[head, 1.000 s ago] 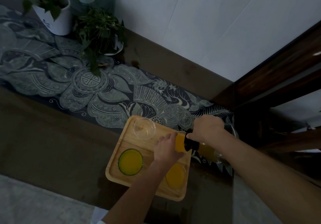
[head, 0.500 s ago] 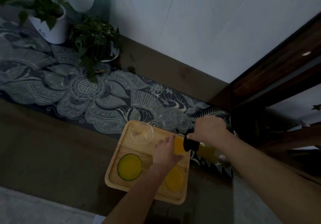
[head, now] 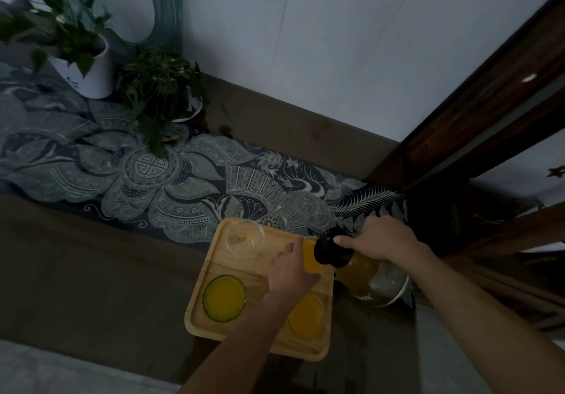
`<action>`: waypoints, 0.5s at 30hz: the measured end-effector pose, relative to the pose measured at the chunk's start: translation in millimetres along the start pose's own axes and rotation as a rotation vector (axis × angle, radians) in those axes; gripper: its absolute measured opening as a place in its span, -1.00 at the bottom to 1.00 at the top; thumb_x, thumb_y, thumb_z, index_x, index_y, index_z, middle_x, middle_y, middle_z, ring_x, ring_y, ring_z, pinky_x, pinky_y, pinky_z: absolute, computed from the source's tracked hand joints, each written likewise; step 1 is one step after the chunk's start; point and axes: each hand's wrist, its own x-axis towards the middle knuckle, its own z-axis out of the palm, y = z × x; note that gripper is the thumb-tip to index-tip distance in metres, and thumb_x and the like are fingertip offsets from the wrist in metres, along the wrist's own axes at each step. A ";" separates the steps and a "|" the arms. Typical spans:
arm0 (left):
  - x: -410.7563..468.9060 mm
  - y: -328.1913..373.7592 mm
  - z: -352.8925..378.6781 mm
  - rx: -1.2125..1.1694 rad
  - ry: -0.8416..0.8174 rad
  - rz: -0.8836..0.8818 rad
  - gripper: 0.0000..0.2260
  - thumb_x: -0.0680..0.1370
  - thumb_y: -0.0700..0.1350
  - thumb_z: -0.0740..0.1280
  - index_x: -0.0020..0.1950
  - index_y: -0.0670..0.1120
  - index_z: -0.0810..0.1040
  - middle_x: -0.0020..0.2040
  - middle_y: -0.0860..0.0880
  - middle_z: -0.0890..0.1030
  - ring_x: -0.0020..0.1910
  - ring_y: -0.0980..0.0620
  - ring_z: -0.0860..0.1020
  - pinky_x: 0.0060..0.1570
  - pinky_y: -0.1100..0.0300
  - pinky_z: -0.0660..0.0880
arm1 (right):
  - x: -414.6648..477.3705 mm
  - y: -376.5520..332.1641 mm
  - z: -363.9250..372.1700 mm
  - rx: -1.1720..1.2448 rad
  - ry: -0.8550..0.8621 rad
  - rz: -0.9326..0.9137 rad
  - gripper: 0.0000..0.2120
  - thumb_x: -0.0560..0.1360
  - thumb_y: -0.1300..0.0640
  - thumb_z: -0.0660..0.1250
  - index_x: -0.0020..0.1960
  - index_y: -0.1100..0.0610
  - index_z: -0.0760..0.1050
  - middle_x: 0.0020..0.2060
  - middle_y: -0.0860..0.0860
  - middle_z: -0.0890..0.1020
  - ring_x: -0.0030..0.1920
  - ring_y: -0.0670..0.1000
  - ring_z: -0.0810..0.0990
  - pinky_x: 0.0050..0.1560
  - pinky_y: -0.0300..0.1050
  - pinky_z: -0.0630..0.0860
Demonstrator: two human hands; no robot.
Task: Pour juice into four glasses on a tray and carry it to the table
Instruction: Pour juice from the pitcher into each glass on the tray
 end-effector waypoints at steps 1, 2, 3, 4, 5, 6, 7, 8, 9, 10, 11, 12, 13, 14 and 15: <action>-0.7 1.9 -0.2 0.000 -0.003 -0.010 -0.16 0.40 0.11 0.54 0.55 0.02 0.16 0.39 -0.03 0.46 0.32 -0.12 0.48 0.27 -0.08 0.50 | 1.1 6.6 5.8 0.049 -0.005 0.004 -0.26 0.39 -0.56 0.23 0.02 0.13 0.55 0.02 0.13 0.62 0.01 0.10 0.63 -0.19 -0.07 0.44; -1.2 4.0 -0.1 0.000 -0.009 -0.020 -0.14 0.41 0.10 0.54 0.57 0.01 0.14 0.41 -0.03 0.44 0.34 -0.12 0.47 0.27 -0.07 0.50 | 0.8 12.9 10.8 0.102 0.008 0.003 -0.31 0.36 -0.58 0.24 -0.17 0.09 0.50 -0.22 0.08 0.58 -0.20 0.06 0.60 -0.30 -0.09 0.39; -2.2 6.0 -0.4 -0.001 -0.013 -0.030 -0.13 0.42 0.09 0.53 0.59 0.00 0.12 0.43 -0.04 0.42 0.36 -0.12 0.46 0.29 -0.06 0.49 | 0.3 17.6 15.1 0.151 0.022 0.013 -0.32 0.35 -0.58 0.25 -0.32 0.07 0.39 -0.40 0.03 0.47 -0.39 0.03 0.50 -0.38 -0.09 0.32; -2.7 7.3 -0.5 0.002 -0.014 -0.036 -0.11 0.43 0.08 0.53 0.60 -0.01 0.09 0.45 -0.04 0.40 0.37 -0.11 0.45 0.29 -0.05 0.49 | 0.1 21.7 19.6 0.193 0.029 0.022 -0.31 0.35 -0.58 0.26 -0.38 0.08 0.32 -0.48 0.00 0.38 -0.48 0.02 0.41 -0.41 -0.09 0.28; -3.1 7.6 -0.7 0.008 -0.012 -0.039 -0.10 0.43 0.07 0.53 0.61 -0.02 0.07 0.47 -0.05 0.38 0.38 -0.11 0.45 0.30 -0.03 0.49 | -0.2 24.9 24.3 0.223 0.034 0.025 -0.30 0.35 -0.57 0.27 -0.40 0.08 0.30 -0.52 -0.01 0.36 -0.51 0.02 0.38 -0.42 -0.09 0.27; -3.9 7.7 -1.3 0.015 -0.008 -0.039 -0.10 0.44 0.07 0.53 0.61 -0.03 0.06 0.48 -0.05 0.37 0.38 -0.10 0.45 0.29 -0.01 0.49 | 0.2 27.7 29.0 0.246 0.038 0.021 -0.30 0.35 -0.57 0.27 -0.41 0.08 0.29 -0.53 -0.02 0.35 -0.52 0.01 0.37 -0.42 -0.09 0.27; -4.9 8.7 -1.2 0.024 -0.007 -0.038 -0.09 0.44 0.07 0.53 0.62 -0.04 0.05 0.49 -0.06 0.36 0.38 -0.09 0.46 0.29 0.01 0.50 | -0.1 31.3 33.6 0.269 0.042 0.012 -0.30 0.35 -0.57 0.27 -0.41 0.08 0.29 -0.53 -0.02 0.36 -0.52 0.01 0.38 -0.42 -0.10 0.28; -6.1 9.7 -0.8 0.031 -0.006 -0.036 -0.08 0.44 0.07 0.53 0.62 -0.04 0.04 0.50 -0.06 0.35 0.37 -0.09 0.46 0.27 0.02 0.50 | 0.1 35.7 38.5 0.287 0.047 0.000 -0.29 0.34 -0.58 0.26 -0.41 0.08 0.30 -0.53 -0.02 0.36 -0.52 0.02 0.38 -0.41 -0.10 0.28; -7.2 11.1 -0.3 0.035 -0.005 -0.040 -0.08 0.44 0.07 0.53 0.62 -0.04 0.04 0.50 -0.06 0.35 0.36 -0.08 0.47 0.26 0.04 0.51 | -0.4 40.2 42.0 0.303 0.052 -0.014 -0.28 0.33 -0.60 0.24 -0.41 0.08 0.29 -0.53 -0.02 0.35 -0.52 0.02 0.38 -0.41 -0.09 0.28; -8.2 12.2 0.0 0.039 -0.006 -0.049 -0.07 0.44 0.07 0.52 0.63 -0.04 0.03 0.51 -0.06 0.34 0.36 -0.08 0.48 0.26 0.04 0.51 | 0.1 45.2 45.4 0.320 0.054 -0.027 -0.28 0.31 -0.62 0.22 -0.41 0.07 0.28 -0.53 -0.02 0.34 -0.51 0.03 0.37 -0.41 -0.08 0.28; -9.1 12.1 -0.1 0.039 -0.008 -0.061 -0.06 0.44 0.08 0.52 0.63 -0.03 0.01 0.52 -0.06 0.33 0.36 -0.09 0.47 0.25 0.03 0.52 | 1.1 49.4 48.6 0.334 0.059 -0.038 -0.27 0.29 -0.64 0.20 -0.42 0.06 0.28 -0.53 -0.02 0.34 -0.51 0.03 0.37 -0.42 -0.07 0.29; -9.5 12.8 0.0 0.039 -0.009 -0.071 -0.05 0.44 0.09 0.52 0.64 -0.02 -0.02 0.52 -0.06 0.32 0.37 -0.10 0.47 0.24 0.02 0.53 | 1.8 54.9 51.2 0.351 0.067 -0.047 -0.26 0.28 -0.66 0.18 -0.43 0.06 0.27 -0.54 -0.02 0.34 -0.52 0.03 0.37 -0.42 -0.07 0.30; -10.0 13.4 -0.1 0.039 -0.007 -0.074 -0.02 0.44 0.09 0.52 0.64 -0.01 -0.05 0.52 -0.07 0.32 0.36 -0.10 0.47 0.20 0.03 0.54 | 1.5 59.6 52.0 0.364 0.075 -0.054 -0.25 0.28 -0.66 0.18 -0.44 0.06 0.28 -0.55 -0.02 0.33 -0.53 0.02 0.37 -0.42 -0.07 0.30; -10.5 13.8 -0.2 0.046 -0.004 -0.072 0.00 0.44 0.09 0.52 0.65 0.00 -0.09 0.51 -0.08 0.33 0.35 -0.11 0.47 0.14 0.06 0.54 | 0.5 64.3 51.9 0.379 0.081 -0.057 -0.26 0.29 -0.66 0.18 -0.45 0.06 0.28 -0.57 -0.04 0.32 -0.55 0.00 0.35 -0.43 -0.08 0.29; -11.1 14.1 -0.6 0.058 -0.002 -0.065 0.02 0.44 0.10 0.52 0.65 0.00 -0.11 0.50 -0.09 0.34 0.32 -0.11 0.49 0.07 0.11 0.52 | -0.9 68.4 50.7 0.393 0.087 -0.057 -0.27 0.31 -0.64 0.19 -0.46 0.06 0.27 -0.59 -0.05 0.30 -0.57 -0.01 0.31 -0.44 -0.09 0.26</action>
